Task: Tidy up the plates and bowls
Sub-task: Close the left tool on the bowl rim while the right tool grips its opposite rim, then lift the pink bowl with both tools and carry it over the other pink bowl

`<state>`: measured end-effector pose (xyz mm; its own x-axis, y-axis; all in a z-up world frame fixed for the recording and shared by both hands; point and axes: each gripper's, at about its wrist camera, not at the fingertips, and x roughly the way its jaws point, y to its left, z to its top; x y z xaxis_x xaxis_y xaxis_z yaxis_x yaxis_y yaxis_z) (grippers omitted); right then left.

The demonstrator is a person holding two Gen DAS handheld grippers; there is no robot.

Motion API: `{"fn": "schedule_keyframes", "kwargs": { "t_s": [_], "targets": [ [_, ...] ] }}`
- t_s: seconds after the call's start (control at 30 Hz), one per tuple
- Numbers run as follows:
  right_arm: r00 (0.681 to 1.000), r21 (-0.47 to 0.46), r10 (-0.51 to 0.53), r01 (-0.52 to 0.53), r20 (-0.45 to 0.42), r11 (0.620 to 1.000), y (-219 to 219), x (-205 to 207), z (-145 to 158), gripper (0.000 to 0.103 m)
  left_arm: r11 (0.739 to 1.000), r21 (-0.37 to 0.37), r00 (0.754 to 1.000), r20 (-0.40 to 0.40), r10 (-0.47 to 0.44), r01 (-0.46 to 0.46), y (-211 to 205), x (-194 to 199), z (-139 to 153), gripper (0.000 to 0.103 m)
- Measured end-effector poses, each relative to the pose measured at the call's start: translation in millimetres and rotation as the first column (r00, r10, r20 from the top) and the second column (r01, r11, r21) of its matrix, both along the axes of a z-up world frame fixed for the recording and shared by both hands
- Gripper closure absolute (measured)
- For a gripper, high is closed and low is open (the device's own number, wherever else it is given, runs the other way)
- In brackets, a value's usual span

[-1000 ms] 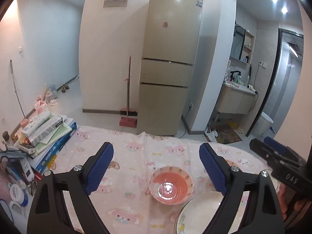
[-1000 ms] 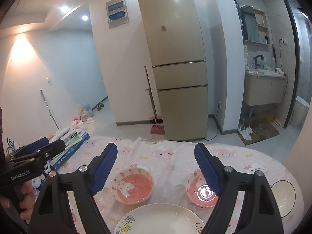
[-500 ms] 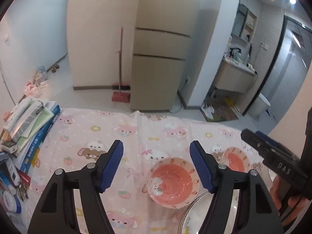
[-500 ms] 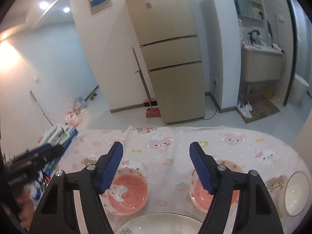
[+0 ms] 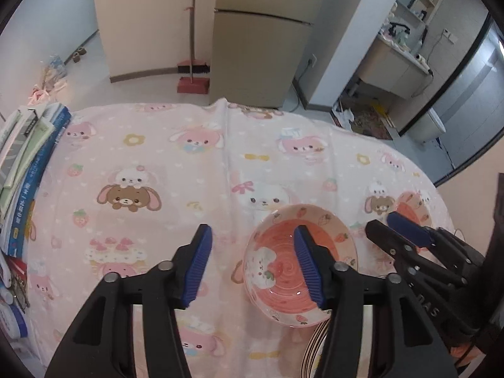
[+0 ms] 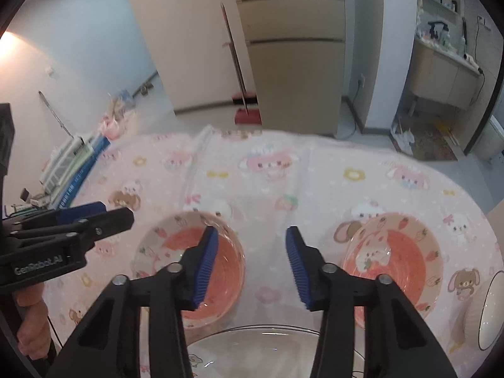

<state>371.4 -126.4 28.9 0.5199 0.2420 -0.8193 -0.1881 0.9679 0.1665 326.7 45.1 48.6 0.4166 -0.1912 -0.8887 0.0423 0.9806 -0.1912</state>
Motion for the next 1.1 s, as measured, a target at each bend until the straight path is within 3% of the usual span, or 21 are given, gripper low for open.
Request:
{"fn": "schedule_keyframes", "kwargs": {
  "t_s": [0.13,0.27,0.33,0.43,0.57,0.67,0.8,0.87,0.93,0.97,1.1],
  "targets": [
    [0.994,0.019,0.039,-0.037,-0.100,0.999,1.2,10.3,-24.8,0.068,1.000,0.008,0.999,-0.053,0.002,-0.002,-3.3,6.3,-12.9,0.062],
    [0.988,0.045,0.069,-0.063,-0.136,0.997,3.2,11.0,-32.9,0.069,1.000,0.007,0.997,-0.082,-0.015,0.015,-6.7,9.0,-22.0,0.063],
    [0.985,0.032,0.076,-0.072,-0.152,0.997,5.9,10.7,-38.2,0.090,0.999,-0.042,0.995,-0.103,-0.017,0.012,-4.9,11.3,-26.1,0.071],
    [0.975,0.060,0.113,-0.103,-0.192,0.993,11.6,11.1,-47.5,0.092,0.998,-0.059,0.992,-0.125,0.028,-0.035,1.5,13.8,-31.0,0.077],
    [0.969,0.062,0.104,-0.093,-0.224,0.994,13.7,15.1,-55.3,0.092,0.998,-0.060,0.989,-0.149,0.007,-0.017,0.5,16.3,-38.1,0.080],
    [0.965,0.068,0.104,-0.090,-0.242,0.994,15.2,17.7,-61.4,0.092,0.999,-0.034,0.987,-0.158,-0.020,0.014,-5.3,17.3,-44.0,0.080],
    [0.956,0.060,0.096,-0.083,-0.277,0.995,18.2,21.9,-73.0,0.092,0.993,0.005,0.979,-0.168,-0.118,0.121,-18.3,16.0,-51.3,0.080],
    [0.953,0.047,0.094,-0.085,-0.288,0.995,21.2,23.6,-80.1,0.092,0.994,0.001,0.977,-0.184,-0.106,0.108,-18.3,17.9,-56.3,0.080],
    [0.952,0.045,0.095,-0.086,-0.292,0.995,23.0,23.4,-82.5,0.092,0.993,0.015,0.974,-0.199,-0.111,0.117,-18.8,20.1,-62.1,0.084],
    [0.953,0.044,0.092,-0.082,-0.290,0.996,23.1,23.1,-81.8,0.092,0.993,0.042,0.973,-0.205,-0.103,0.114,-18.5,21.1,-65.3,0.092],
    [0.958,0.060,0.079,-0.064,-0.277,0.996,17.7,21.7,-75.3,0.092,0.987,0.079,0.979,-0.159,-0.126,0.139,-19.4,18.1,-60.0,0.096]
  ]
}}
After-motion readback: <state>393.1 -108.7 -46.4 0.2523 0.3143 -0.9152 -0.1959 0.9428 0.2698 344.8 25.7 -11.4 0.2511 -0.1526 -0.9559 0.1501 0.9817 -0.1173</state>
